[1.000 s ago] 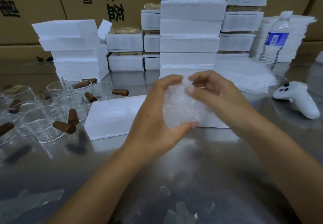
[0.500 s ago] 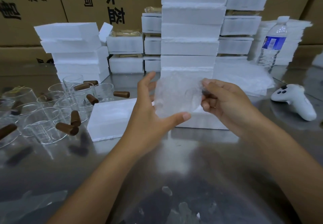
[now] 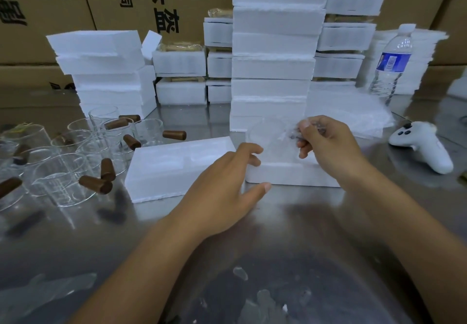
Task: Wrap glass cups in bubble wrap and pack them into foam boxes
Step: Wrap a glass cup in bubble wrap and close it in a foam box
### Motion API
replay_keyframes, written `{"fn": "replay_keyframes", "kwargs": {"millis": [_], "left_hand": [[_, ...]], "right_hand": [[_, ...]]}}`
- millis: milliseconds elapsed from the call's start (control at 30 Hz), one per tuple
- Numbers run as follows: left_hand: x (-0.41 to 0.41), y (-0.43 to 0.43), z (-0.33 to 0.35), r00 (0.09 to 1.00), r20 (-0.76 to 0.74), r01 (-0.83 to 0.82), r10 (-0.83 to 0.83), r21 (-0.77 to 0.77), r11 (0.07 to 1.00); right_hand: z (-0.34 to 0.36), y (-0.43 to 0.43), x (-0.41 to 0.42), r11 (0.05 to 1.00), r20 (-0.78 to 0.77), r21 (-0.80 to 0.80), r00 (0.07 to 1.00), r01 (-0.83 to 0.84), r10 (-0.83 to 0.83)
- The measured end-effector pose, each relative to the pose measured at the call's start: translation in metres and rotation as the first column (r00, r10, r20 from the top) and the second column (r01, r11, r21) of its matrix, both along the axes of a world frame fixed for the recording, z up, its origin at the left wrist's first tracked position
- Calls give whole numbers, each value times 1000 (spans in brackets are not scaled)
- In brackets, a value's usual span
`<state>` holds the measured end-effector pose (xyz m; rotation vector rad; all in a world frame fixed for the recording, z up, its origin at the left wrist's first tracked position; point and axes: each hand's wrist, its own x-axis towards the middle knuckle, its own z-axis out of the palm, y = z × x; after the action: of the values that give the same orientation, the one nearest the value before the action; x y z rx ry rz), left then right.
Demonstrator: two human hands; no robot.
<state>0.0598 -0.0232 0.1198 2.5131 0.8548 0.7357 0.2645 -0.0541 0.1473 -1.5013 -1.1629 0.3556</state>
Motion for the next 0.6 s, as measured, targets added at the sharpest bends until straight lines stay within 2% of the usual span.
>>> {"fn": "replay_keyframes", "kwargs": {"millis": [100, 200, 233, 333, 433, 500, 600], "left_hand": [[0, 1, -1, 1000, 21, -10, 9, 48, 999], [0, 2, -2, 999, 34, -8, 5, 74, 997], [0, 2, -2, 999, 38, -6, 3, 78, 997], [0, 3, 0, 998, 58, -32, 26, 104, 994], [-2, 7, 1, 976, 135, -193, 171, 178, 965], [-4, 10, 2, 948, 173, -292, 265, 149, 945], [-5, 12, 0, 936, 75, -349, 344, 70, 934]], "right_hand": [[0, -1, 4, 993, 95, -108, 993, -53, 63], [-7, -1, 12, 975, 353, -183, 934, 122, -51], [-9, 0, 13, 967, 388, -174, 916, 184, -104], [-12, 1, 16, 959, 347, -122, 917, 255, -199], [-15, 2, 17, 943, 397, -105, 883, 316, -251], [-17, 3, 19, 928, 443, -112, 853, 356, -274], [-14, 4, 21, 925, 360, -95, 879, 368, -313]]}}
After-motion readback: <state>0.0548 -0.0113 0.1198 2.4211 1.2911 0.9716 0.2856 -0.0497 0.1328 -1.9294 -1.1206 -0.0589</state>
